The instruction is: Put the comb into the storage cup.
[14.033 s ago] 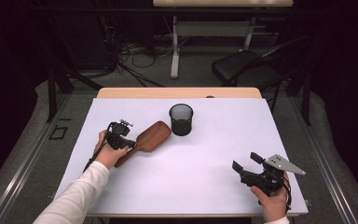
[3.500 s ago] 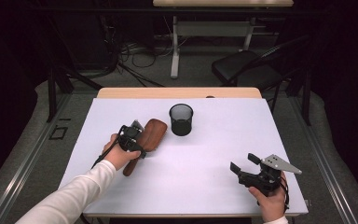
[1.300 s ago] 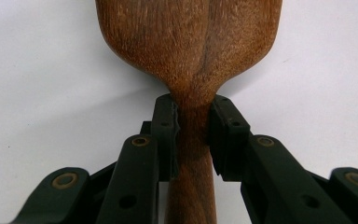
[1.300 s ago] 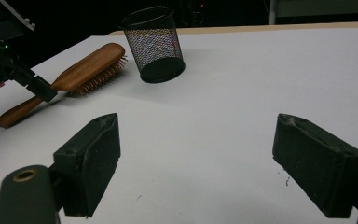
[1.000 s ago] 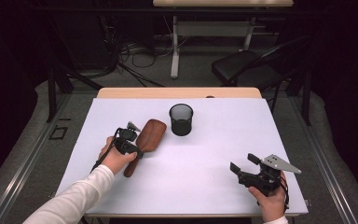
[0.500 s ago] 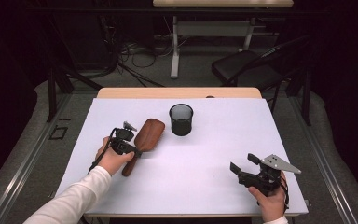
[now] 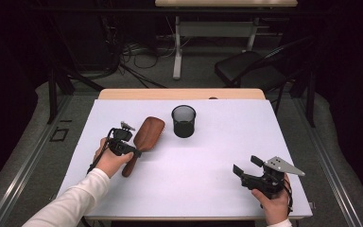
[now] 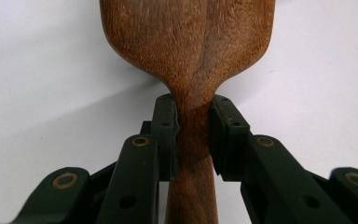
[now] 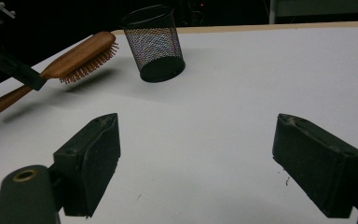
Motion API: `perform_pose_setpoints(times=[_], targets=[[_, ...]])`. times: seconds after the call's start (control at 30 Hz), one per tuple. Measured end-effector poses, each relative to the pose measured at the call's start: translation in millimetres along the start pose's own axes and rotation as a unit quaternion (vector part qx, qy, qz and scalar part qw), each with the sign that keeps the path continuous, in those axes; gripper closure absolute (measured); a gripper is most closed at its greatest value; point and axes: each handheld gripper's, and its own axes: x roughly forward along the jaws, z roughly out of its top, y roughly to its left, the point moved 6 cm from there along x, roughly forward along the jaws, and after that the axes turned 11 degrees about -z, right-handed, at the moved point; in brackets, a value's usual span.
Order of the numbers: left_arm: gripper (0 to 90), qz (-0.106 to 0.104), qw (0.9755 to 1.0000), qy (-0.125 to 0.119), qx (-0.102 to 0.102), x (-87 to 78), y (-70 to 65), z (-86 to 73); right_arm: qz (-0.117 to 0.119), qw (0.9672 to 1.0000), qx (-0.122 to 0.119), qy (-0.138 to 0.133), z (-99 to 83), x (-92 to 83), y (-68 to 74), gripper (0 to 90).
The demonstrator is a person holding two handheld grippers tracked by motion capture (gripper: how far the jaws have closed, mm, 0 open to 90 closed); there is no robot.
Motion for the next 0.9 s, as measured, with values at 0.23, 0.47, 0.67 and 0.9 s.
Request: perform_pose_setpoints(times=[0.23,0.47,0.67,0.9], targets=[[73.1,-0.001,0.9997,-0.023,0.013,-8.5,-1.7,2.5,-0.001,1.0000,0.001,-0.002,0.1,0.3,-0.2,14.7],[73.1,-0.002,0.9980,-0.052,0.036,-26.5,-7.8,7.7,-0.001,1.0000,-0.001,0.000,-0.2,0.1,-0.4,14.7],[73.1,0.000,0.9966,-0.066,0.049,-38.2,-12.4,11.1,-0.001,1.0000,-0.001,-0.002,-0.2,0.8,0.3,14.7],[73.1,-0.002,0.9953,-0.074,0.062,-47.8,-18.0,13.2,0.000,1.0000,-0.001,-0.002,-0.5,1.6,0.7,14.6]])
